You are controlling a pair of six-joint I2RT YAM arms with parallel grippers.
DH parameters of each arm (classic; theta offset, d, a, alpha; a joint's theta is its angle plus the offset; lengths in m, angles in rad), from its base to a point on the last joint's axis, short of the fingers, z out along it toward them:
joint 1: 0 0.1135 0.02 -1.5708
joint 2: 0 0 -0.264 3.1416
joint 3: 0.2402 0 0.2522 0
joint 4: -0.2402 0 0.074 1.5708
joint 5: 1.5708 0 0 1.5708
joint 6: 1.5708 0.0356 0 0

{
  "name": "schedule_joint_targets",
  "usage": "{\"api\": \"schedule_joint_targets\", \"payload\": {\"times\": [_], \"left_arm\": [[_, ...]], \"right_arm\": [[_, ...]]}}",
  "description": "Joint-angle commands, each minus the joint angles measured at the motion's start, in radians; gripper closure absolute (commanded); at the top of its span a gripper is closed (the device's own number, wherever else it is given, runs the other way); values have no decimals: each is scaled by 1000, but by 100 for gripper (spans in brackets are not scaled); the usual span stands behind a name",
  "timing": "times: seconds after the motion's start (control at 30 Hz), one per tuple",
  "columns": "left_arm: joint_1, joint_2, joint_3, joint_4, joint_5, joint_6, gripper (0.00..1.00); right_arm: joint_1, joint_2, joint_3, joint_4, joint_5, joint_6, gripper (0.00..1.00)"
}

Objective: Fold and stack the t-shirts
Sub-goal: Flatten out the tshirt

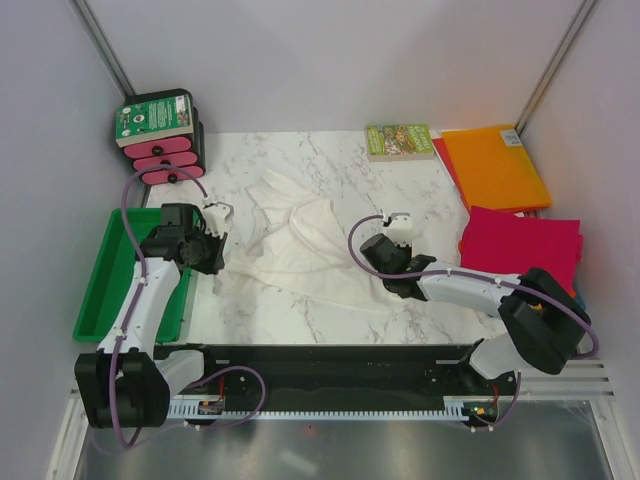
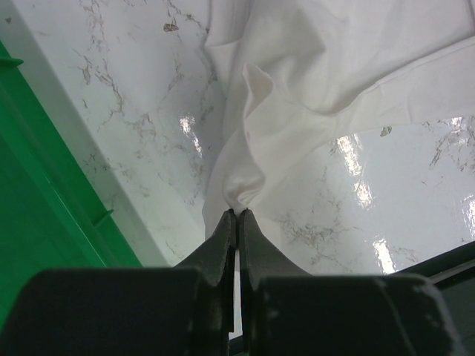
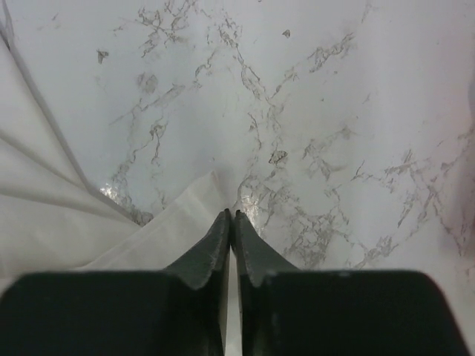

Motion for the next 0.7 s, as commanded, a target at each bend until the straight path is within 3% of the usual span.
{"api": "schedule_joint_targets", "payload": {"times": [0.0, 0.03, 0.33, 0.37, 0.47, 0.67], "left_arm": [[5, -15, -6, 27, 22, 29, 98], [5, -16, -7, 27, 22, 27, 98], [5, -27, -6, 27, 20, 20, 98], [5, -25, -3, 27, 28, 17, 98], [5, -21, 2, 27, 33, 3, 98], [6, -28, -1, 25, 36, -6, 98]], "right_arm": [[-6, 17, 26, 31, 15, 17, 96], [-6, 14, 23, 34, 13, 20, 100], [-6, -113, 30, 17, 46, -13, 100], [-8, -119, 38, 12, 47, -27, 94], [-11, -96, 78, -18, 20, -50, 57], [-12, -38, 80, -20, -5, -35, 54]]}}
